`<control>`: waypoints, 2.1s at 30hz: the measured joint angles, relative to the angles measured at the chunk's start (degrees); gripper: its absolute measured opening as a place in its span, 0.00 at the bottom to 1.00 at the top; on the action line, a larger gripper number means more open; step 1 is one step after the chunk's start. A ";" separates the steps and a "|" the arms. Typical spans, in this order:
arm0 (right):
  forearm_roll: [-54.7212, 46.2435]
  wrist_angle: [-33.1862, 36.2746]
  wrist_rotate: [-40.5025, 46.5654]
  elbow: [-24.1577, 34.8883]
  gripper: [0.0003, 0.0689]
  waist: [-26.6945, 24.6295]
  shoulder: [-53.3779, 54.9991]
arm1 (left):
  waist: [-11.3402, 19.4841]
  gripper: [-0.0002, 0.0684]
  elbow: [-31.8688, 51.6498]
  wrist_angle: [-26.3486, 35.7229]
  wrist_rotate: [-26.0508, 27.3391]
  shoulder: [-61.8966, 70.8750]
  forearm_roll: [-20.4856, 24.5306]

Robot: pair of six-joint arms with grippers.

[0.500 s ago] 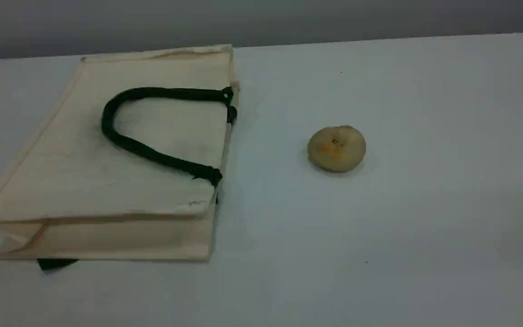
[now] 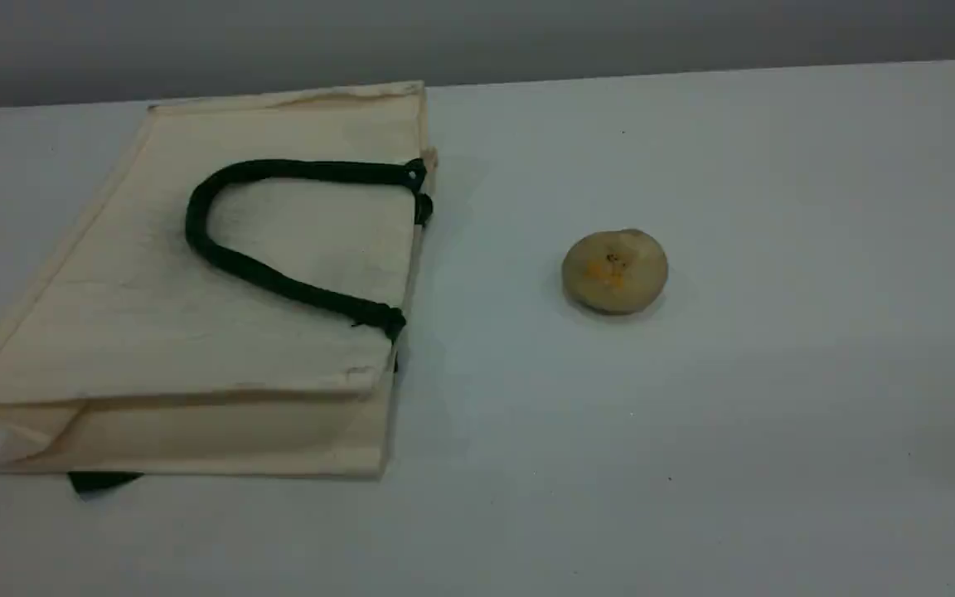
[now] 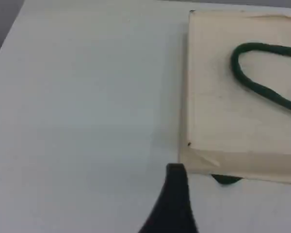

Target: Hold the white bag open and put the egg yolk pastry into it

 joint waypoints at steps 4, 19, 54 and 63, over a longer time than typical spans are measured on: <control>0.00 0.00 0.00 0.00 0.72 0.00 0.00 | 0.00 0.86 0.00 0.00 0.00 0.00 0.00; 0.00 0.00 0.05 0.00 0.72 0.00 0.00 | 0.00 0.86 0.00 0.00 0.00 0.00 0.00; 4.56 -12.09 4.10 -6.10 0.72 2.90 19.91 | -1.27 0.86 -7.64 -5.98 -6.22 18.18 3.44; 7.76 -13.49 4.10 -18.65 0.72 2.90 40.17 | -1.27 0.86 -17.24 -7.30 -6.12 42.40 3.39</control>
